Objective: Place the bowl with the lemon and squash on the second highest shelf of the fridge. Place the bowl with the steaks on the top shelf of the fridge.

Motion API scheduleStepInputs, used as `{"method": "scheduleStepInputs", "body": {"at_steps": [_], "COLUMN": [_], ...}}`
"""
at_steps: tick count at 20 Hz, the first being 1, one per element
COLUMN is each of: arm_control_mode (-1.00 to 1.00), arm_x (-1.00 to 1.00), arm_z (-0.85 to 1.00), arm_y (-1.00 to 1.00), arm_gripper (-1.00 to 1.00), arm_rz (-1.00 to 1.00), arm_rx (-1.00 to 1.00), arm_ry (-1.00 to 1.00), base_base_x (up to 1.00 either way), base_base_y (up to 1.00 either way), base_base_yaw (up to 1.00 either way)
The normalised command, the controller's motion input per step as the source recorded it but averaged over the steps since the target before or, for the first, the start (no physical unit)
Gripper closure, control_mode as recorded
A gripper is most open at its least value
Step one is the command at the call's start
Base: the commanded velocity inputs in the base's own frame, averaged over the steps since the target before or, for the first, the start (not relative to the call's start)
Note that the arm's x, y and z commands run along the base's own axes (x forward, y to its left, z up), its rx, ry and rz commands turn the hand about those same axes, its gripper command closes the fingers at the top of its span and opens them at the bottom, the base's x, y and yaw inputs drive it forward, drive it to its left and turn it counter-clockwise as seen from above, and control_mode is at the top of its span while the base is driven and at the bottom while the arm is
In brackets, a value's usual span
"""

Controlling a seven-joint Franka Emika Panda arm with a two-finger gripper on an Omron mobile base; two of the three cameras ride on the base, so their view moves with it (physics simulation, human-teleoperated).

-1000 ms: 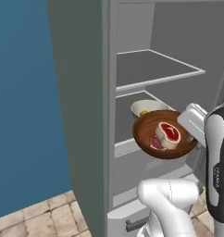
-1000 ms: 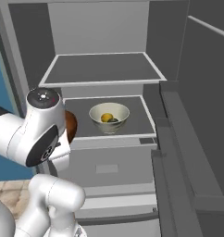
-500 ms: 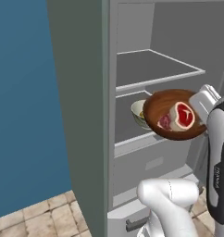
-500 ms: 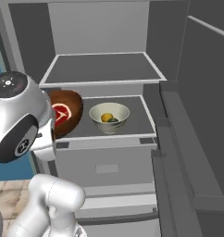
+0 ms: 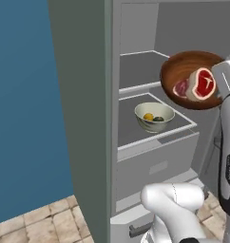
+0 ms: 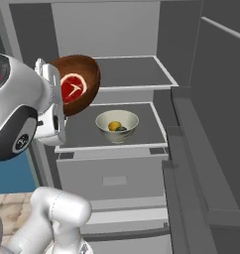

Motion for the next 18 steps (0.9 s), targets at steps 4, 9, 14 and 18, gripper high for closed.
{"method": "scheduleStepInputs", "body": {"at_steps": [4,9,14,18], "arm_control_mode": [-1.0,-1.0,-1.0,-1.0], "arm_x": [0.73,0.84,0.87,0.57], "arm_z": [0.06,0.09,0.05,0.05], "arm_y": [0.0,0.0,-0.05,-0.02], "arm_gripper": [1.0,1.0,1.0,1.0], "arm_rz": [-0.07,-0.11,-0.02,0.0], "arm_rx": [0.0,0.0,0.13,0.11], "arm_ry": [-0.17,-0.05,0.04,0.08], "base_base_x": [0.0,0.0,0.0,0.0], "base_base_y": [0.0,0.0,0.0,0.0], "base_base_yaw": [0.0,0.0,0.0,0.0]}}
